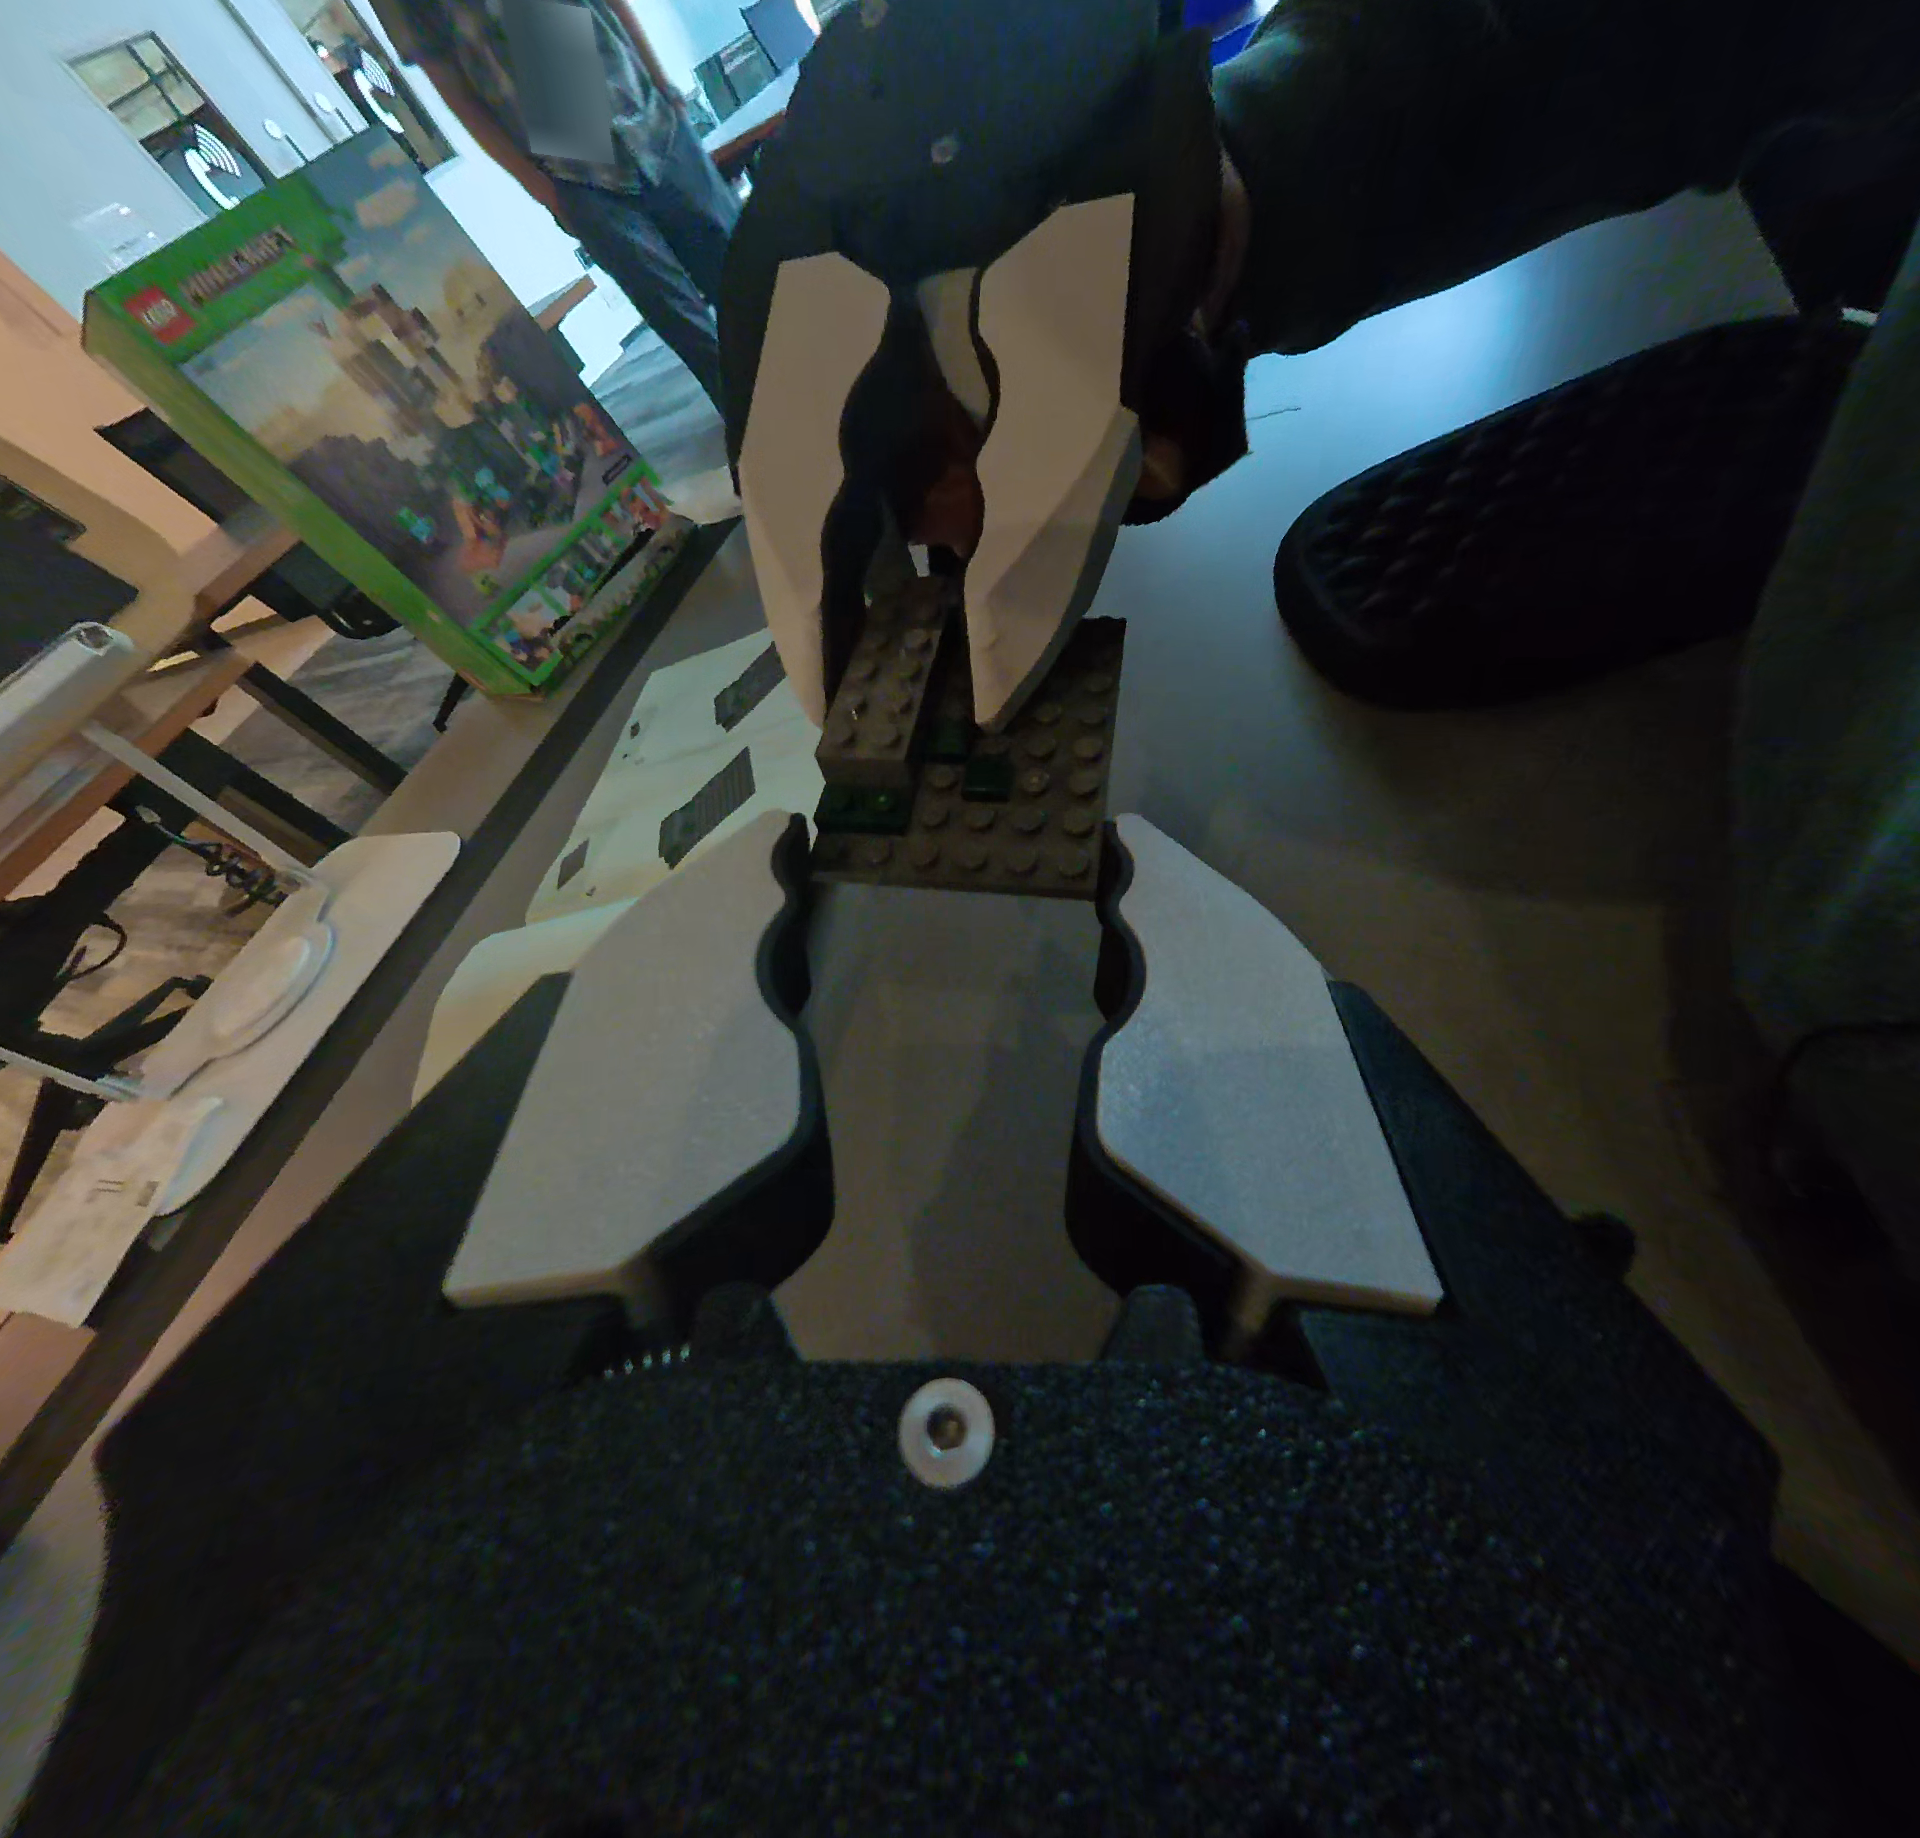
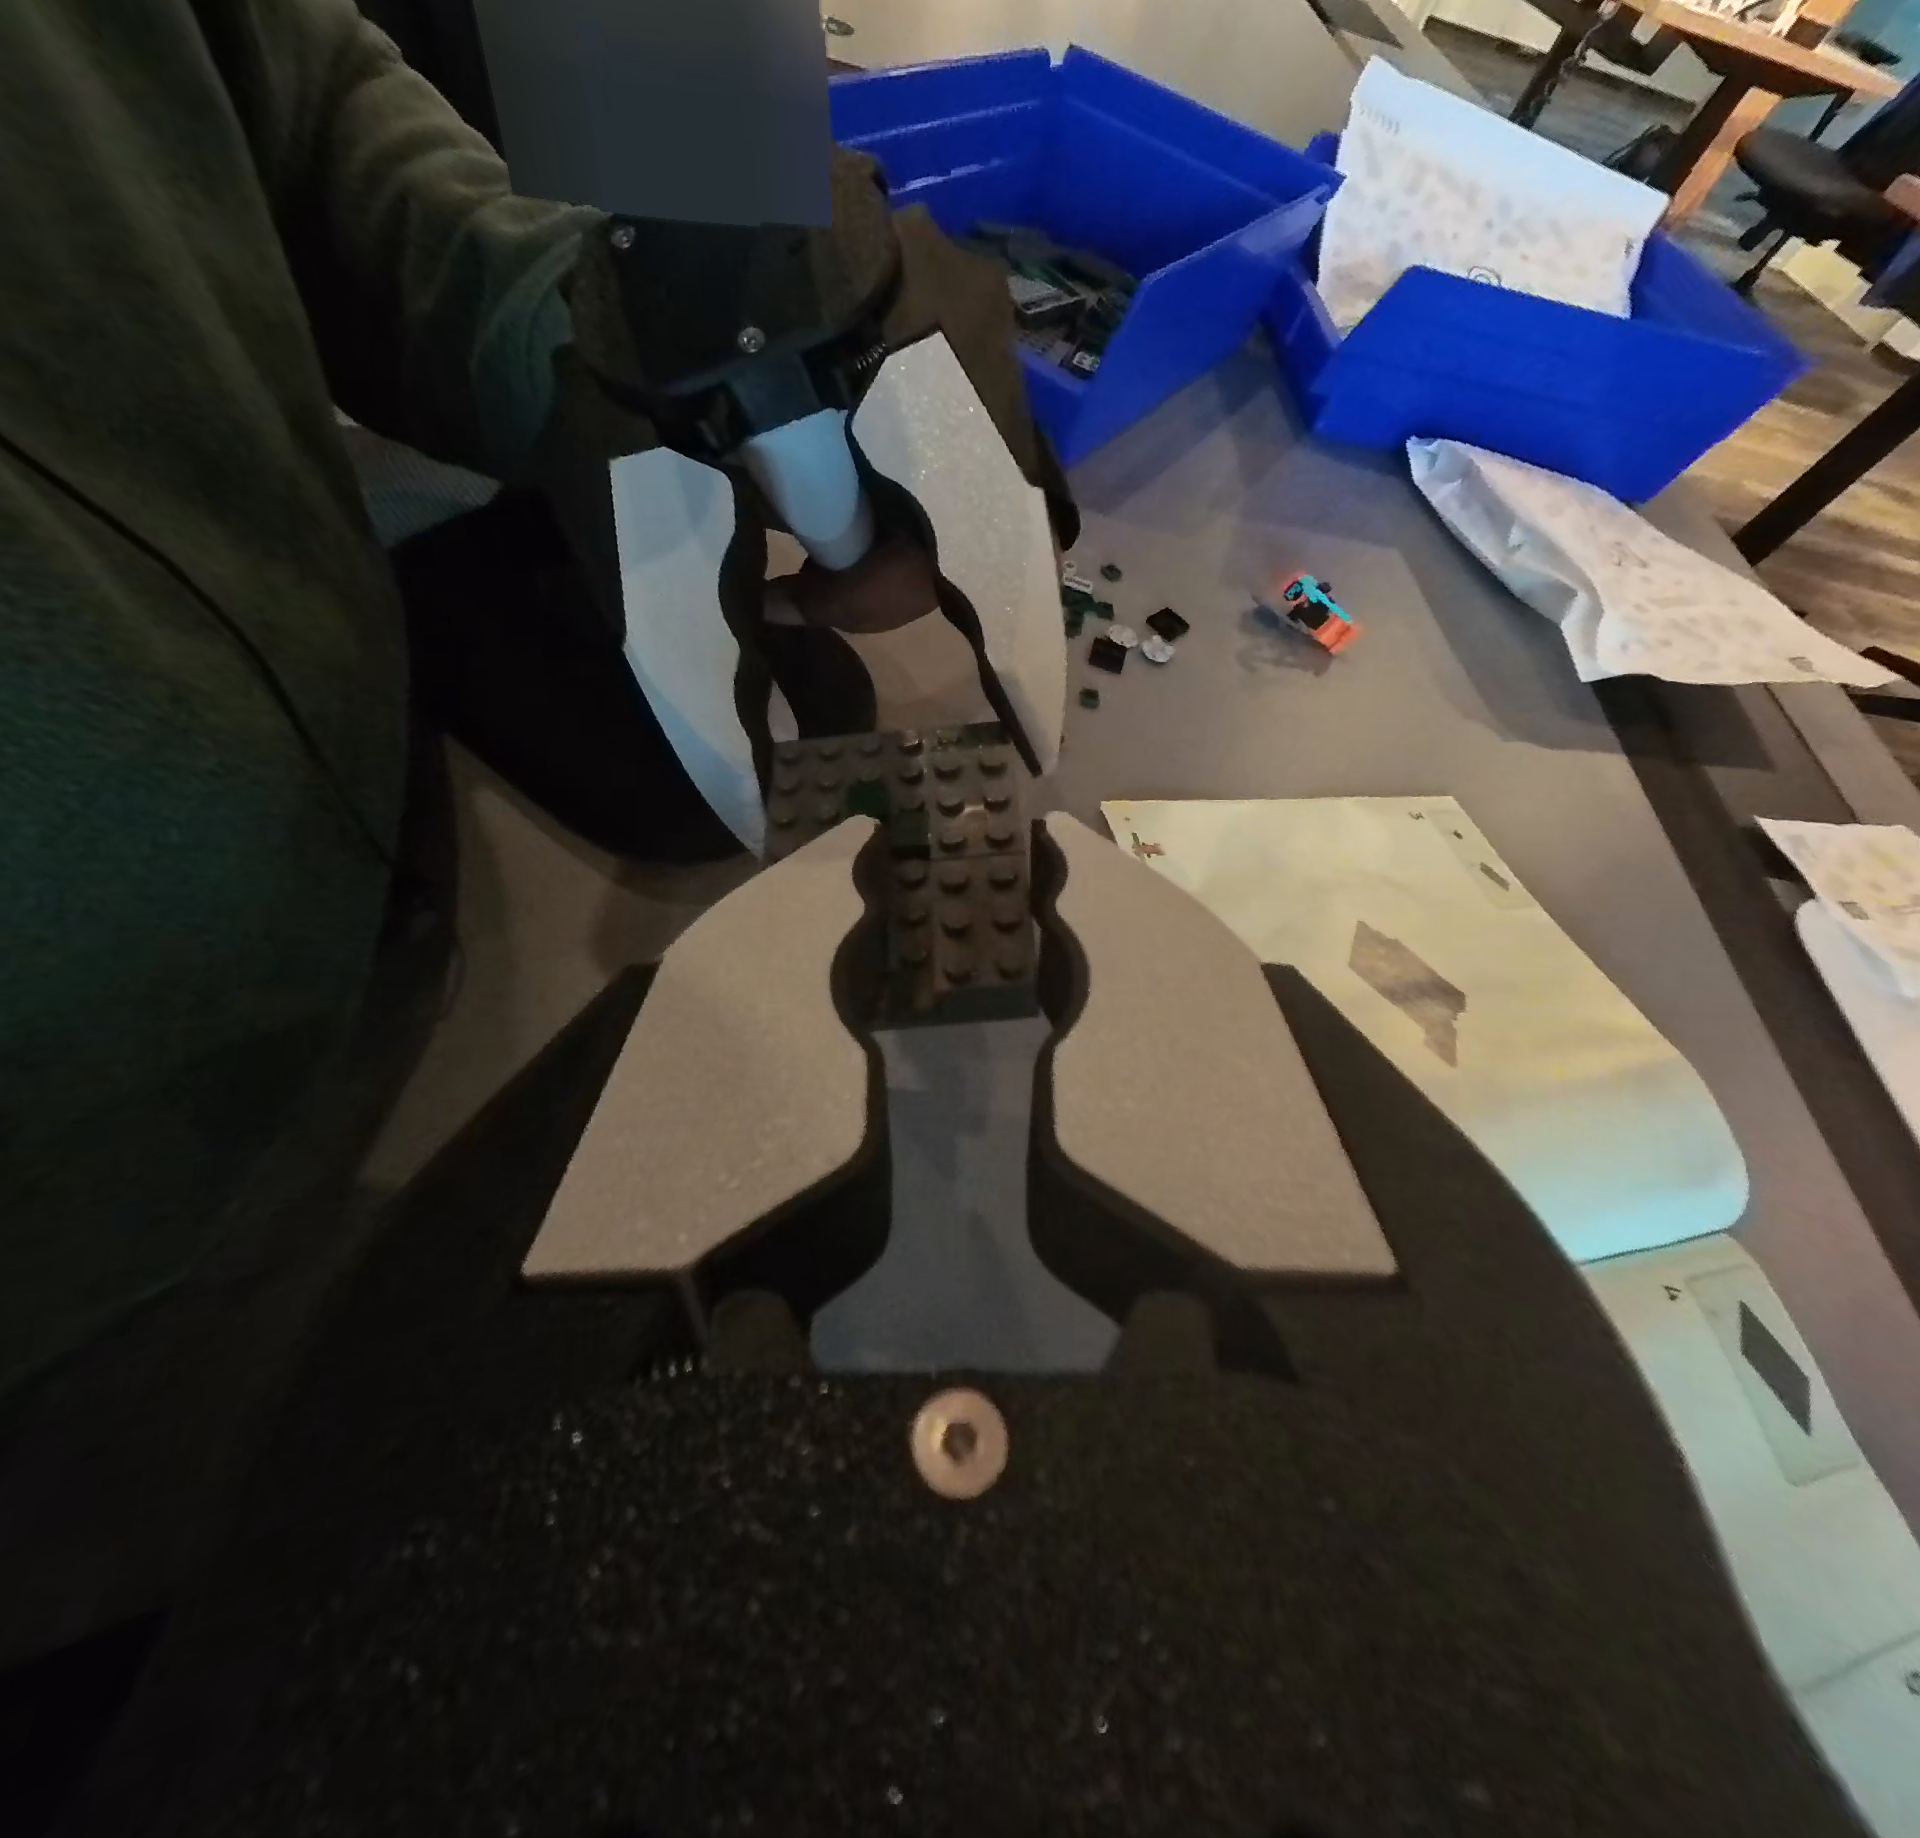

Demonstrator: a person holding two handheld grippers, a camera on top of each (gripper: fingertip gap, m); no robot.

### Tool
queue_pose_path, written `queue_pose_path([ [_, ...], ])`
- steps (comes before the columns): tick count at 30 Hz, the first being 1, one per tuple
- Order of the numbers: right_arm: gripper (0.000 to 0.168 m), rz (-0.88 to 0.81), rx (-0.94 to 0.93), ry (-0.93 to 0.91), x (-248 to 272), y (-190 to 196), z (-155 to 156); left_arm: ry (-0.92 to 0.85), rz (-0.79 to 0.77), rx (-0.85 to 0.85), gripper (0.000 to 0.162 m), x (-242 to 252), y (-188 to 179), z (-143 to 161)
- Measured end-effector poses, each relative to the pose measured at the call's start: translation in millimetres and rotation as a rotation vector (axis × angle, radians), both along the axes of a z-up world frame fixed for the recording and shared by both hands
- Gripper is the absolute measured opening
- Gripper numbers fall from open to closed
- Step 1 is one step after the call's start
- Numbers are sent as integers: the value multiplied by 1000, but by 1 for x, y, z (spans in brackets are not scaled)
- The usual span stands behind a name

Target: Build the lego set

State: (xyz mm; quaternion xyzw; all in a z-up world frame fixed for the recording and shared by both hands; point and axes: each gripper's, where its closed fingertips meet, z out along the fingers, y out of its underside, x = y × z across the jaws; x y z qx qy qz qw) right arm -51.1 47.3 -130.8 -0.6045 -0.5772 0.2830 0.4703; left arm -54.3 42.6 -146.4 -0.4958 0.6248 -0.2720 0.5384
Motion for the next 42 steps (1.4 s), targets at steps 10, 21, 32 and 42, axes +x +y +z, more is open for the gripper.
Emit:
queue_pose_path([
  [10, 23, 7, 6, -6, 1, -4, 0, 0, -9, -21, 53, 1, -4, -1],
  [21, 22, 15, 1, 2, 1, -6, -1, 7, -7, -29, 53, 1, -5, -2],
  [32, 54, -33, -6, 0, 17, -7, -4, 25, 17, -52, 53, -3, 1, -10],
  [42, 55, -92, 101, -328, 13, 8, -55, 152, 43, -117, 53, 4, 17, -46],
])
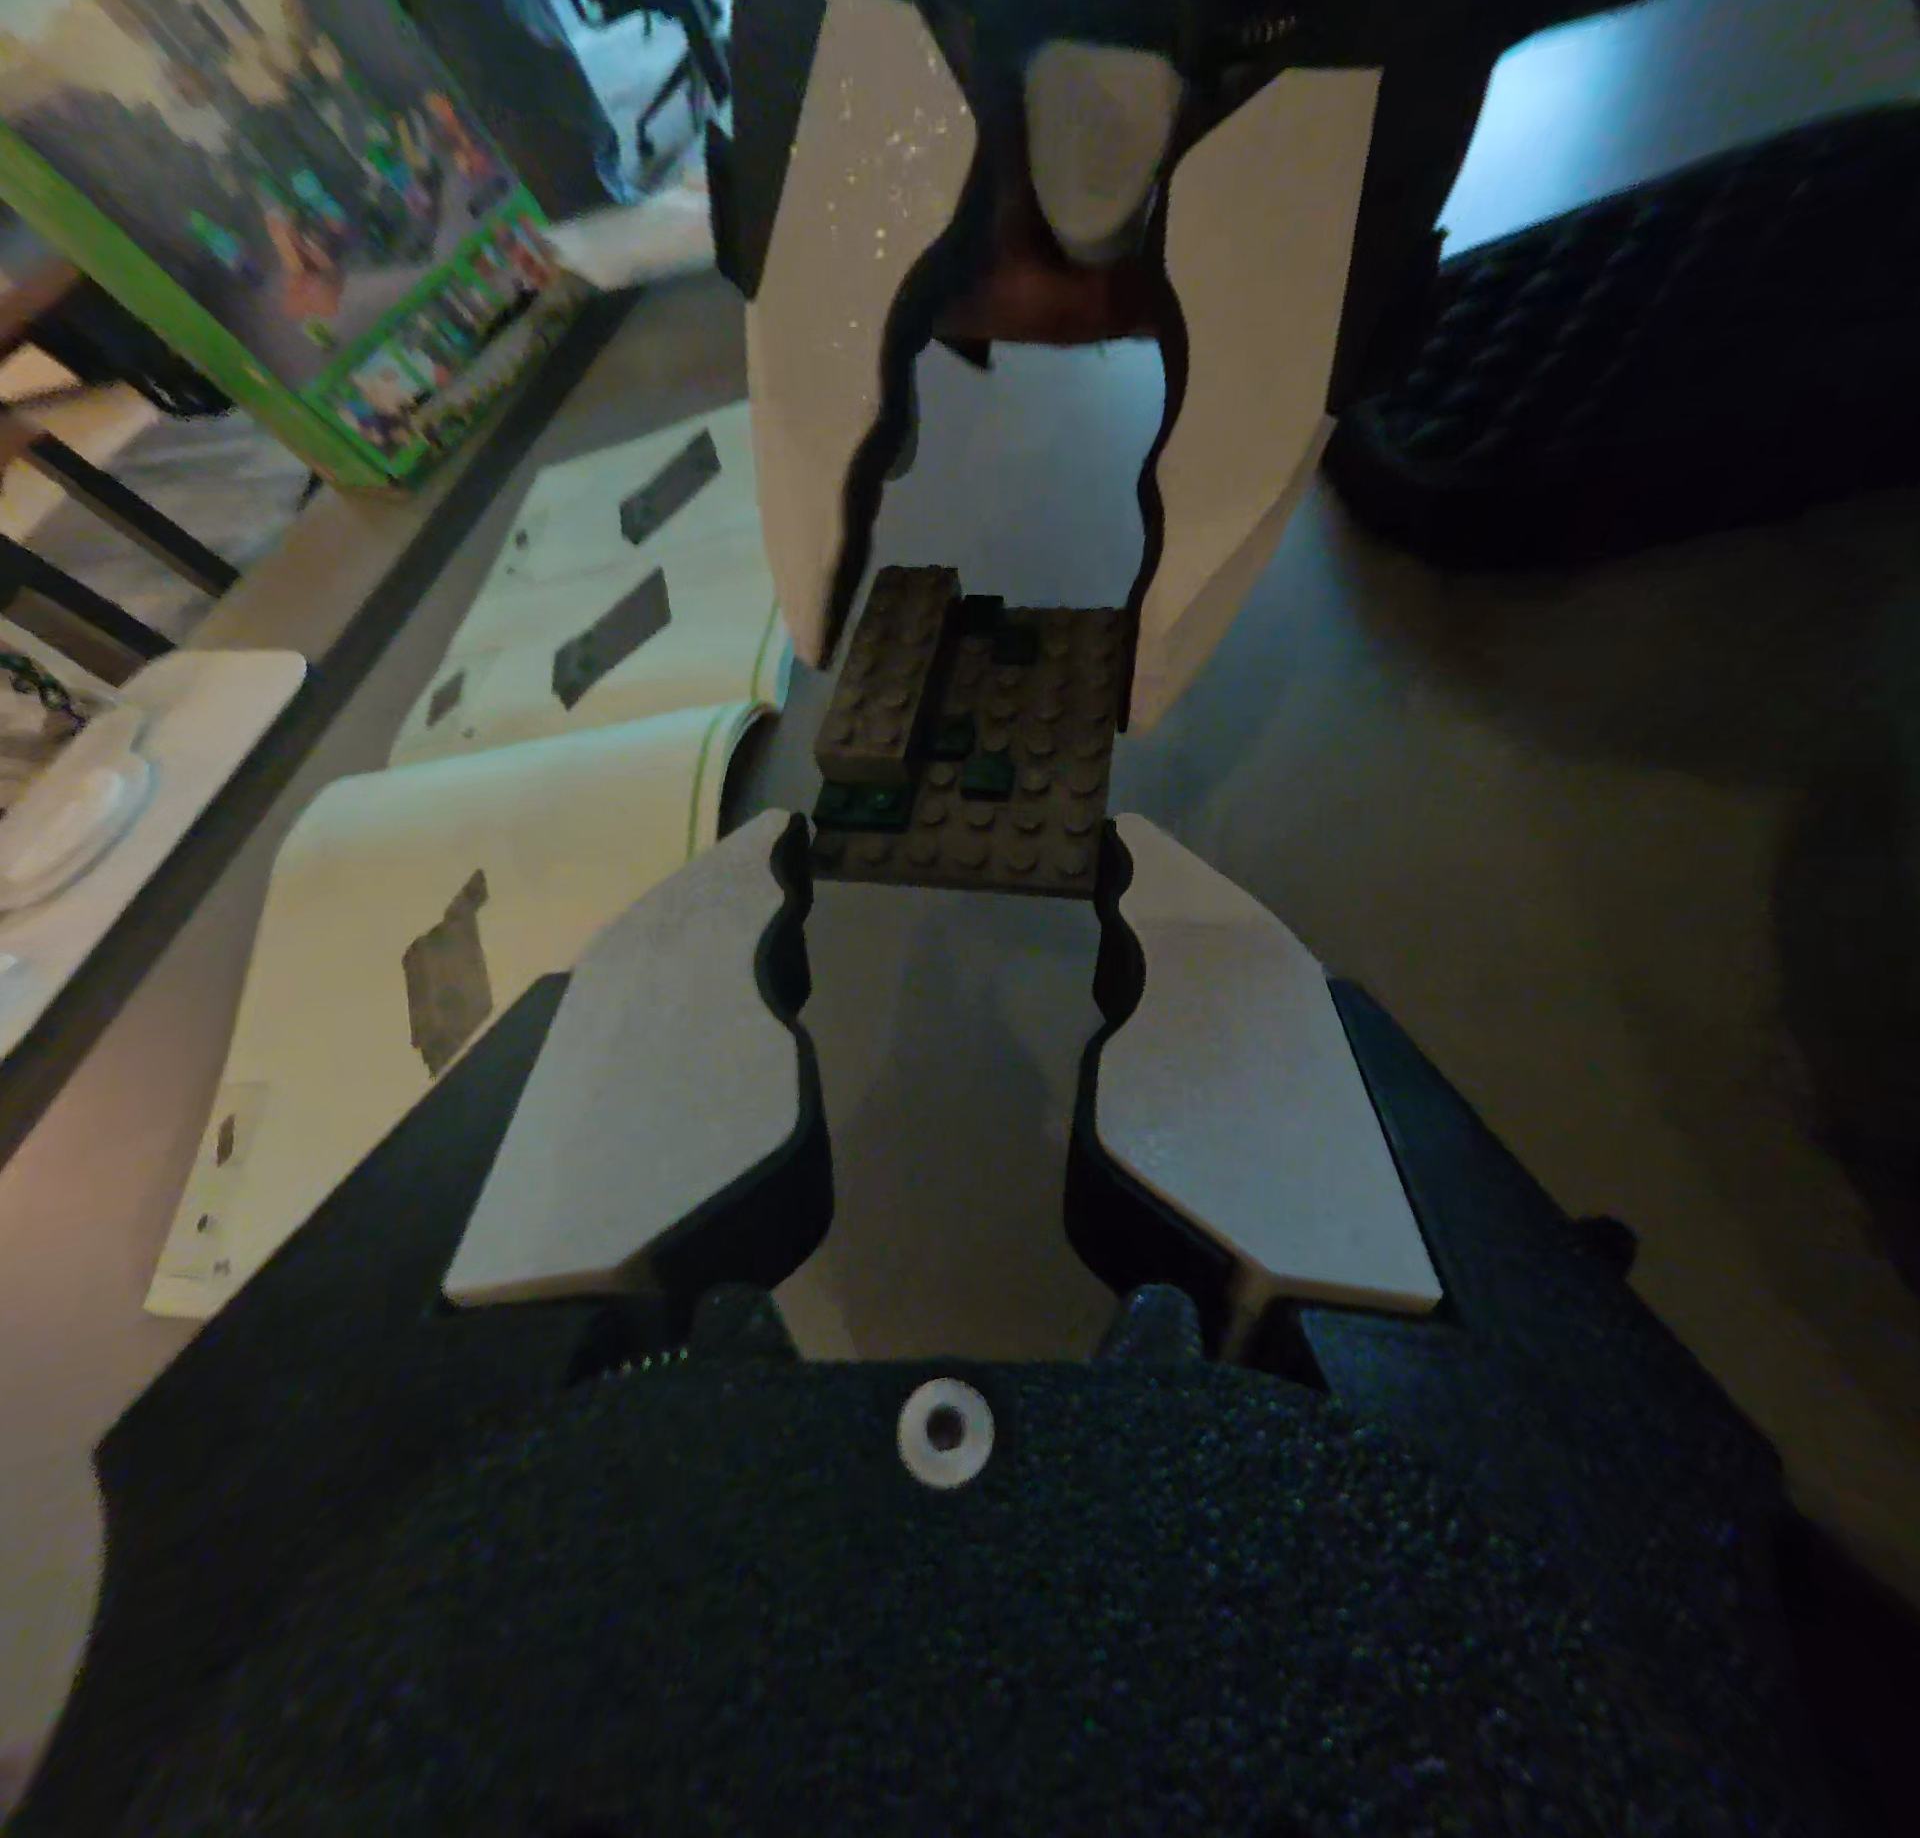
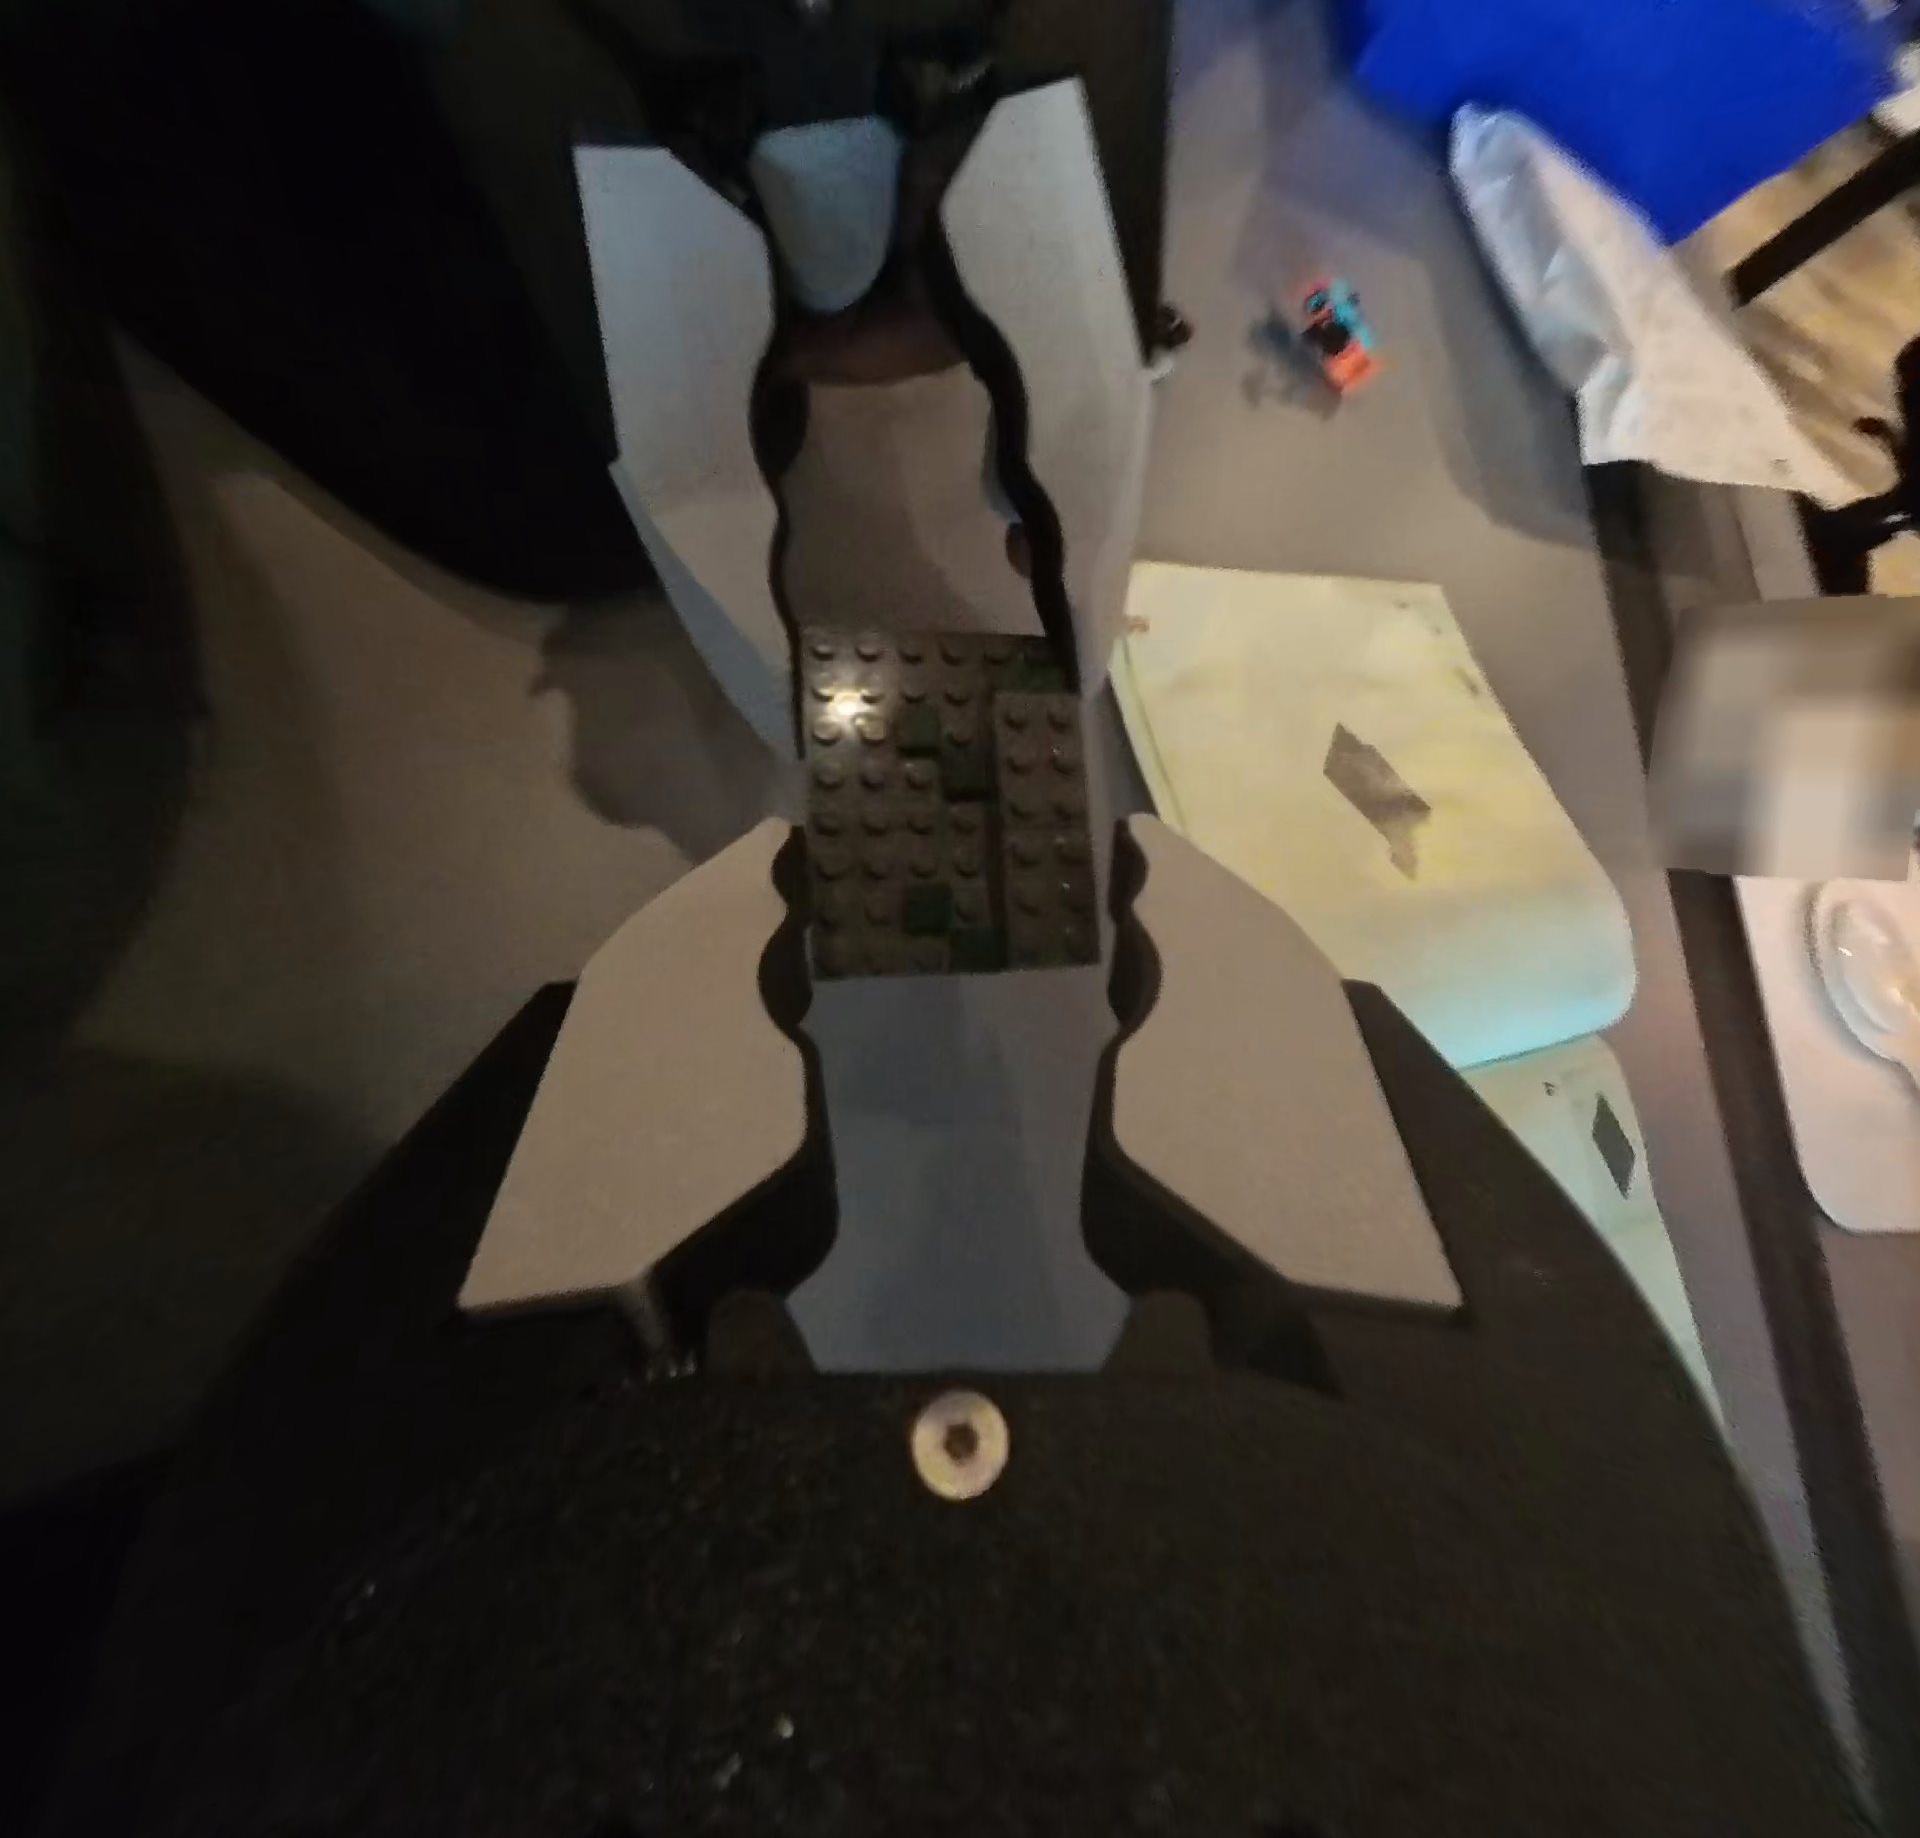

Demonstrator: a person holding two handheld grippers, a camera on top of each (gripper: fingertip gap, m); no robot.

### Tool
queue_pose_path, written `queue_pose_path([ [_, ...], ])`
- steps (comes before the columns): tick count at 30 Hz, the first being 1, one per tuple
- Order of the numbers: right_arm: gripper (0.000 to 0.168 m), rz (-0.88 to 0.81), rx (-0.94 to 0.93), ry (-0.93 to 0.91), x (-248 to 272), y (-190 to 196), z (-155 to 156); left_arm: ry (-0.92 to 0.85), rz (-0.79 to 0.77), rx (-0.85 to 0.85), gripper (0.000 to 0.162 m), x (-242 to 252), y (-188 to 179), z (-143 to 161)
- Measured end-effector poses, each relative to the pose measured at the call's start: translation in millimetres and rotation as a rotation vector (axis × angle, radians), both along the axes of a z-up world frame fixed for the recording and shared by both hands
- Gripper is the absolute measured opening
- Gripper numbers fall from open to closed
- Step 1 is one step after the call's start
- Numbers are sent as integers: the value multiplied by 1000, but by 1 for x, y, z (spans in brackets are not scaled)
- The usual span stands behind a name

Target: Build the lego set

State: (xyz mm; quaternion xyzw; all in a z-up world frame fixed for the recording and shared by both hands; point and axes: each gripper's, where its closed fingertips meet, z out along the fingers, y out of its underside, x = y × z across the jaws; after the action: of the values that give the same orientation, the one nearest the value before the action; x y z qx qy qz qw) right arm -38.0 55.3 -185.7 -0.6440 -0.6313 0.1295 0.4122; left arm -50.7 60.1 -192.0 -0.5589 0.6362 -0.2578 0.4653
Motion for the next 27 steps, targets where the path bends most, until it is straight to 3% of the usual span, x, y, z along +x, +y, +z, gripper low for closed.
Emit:
queue_pose_path([
  [13, 51, 39, -153, -31, 6, 21, -33, 37, 85, -182, 60, -18, 21, -20],
  [22, 51, 14, -232, -50, 11, 25, -56, -172, 355, -379, 4, -47, 48, 3],
  [27, 51, 11, -250, -58, 11, 22, -67, -222, 444, -417, 0, -52, 59, 5],
])
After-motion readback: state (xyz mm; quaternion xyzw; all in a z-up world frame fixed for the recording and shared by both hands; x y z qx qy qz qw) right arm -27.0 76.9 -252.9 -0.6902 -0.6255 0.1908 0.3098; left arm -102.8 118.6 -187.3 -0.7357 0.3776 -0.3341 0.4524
